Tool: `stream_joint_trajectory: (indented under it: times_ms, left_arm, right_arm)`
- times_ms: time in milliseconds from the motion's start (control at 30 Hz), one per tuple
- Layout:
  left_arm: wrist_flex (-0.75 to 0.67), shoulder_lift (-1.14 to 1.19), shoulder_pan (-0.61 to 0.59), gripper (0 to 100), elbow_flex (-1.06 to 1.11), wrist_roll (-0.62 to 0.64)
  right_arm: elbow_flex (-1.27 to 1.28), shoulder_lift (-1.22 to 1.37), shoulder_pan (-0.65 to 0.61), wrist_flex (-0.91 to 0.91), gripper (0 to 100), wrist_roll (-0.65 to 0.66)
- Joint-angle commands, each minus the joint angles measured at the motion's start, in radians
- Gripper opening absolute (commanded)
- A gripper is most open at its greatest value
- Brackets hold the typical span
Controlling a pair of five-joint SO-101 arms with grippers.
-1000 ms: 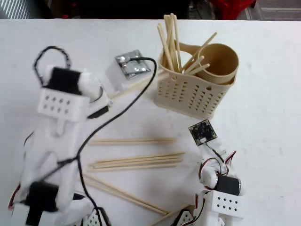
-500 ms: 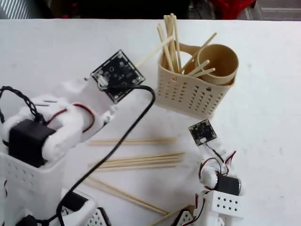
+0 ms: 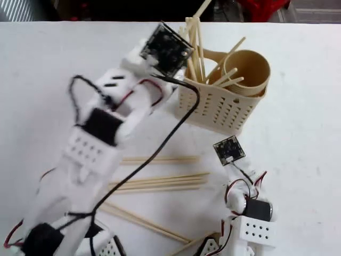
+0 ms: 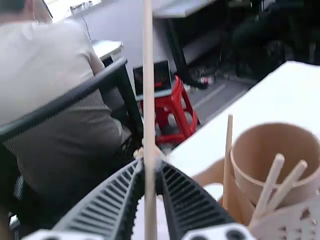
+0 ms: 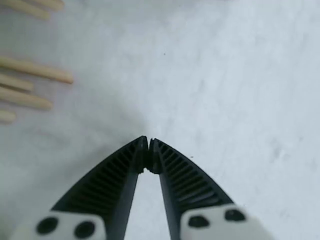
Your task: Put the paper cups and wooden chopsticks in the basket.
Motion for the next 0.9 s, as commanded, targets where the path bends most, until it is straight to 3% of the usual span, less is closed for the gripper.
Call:
stream_joint_trajectory:
  times_ms: [0, 67, 167, 433, 533, 667, 867]
  left_arm:
    - [-0.428, 0.073, 0.042, 2, 0.064, 0.014]
    - [-0.473, 0.113, 0.053, 2, 0.051, 0.014]
    - [-0.405, 0.122, 0.041, 2, 0.021, 0.014]
    - [0.419, -0.128, -0.145, 2, 0.025, -0.005]
    - [0.574, -0.199, -0.275, 2, 0.083, -0.107]
    - [0.637, -0.246, -0.453, 2, 0.247, -0.226]
    - [0.646, -0.249, -0.475, 2, 0.543, -0.652]
  right_arm:
    - [-0.006, -0.012, -0.004, -0.002, 1.9, 0.008]
    - [-0.006, -0.012, -0.004, -0.002, 1.9, 0.008]
    - [-0.005, -0.012, -0.004, -0.002, 1.9, 0.009]
    - [-0.008, -0.012, -0.004, -0.002, 2.0, 0.009]
    - [-0.025, -0.008, -0.004, 0.005, 2.0, 0.044]
    - [-0.098, -0.004, -0.004, 0.076, 2.0, 0.075]
    - [-0.187, -0.002, -0.030, 0.168, 2.0, 0.224]
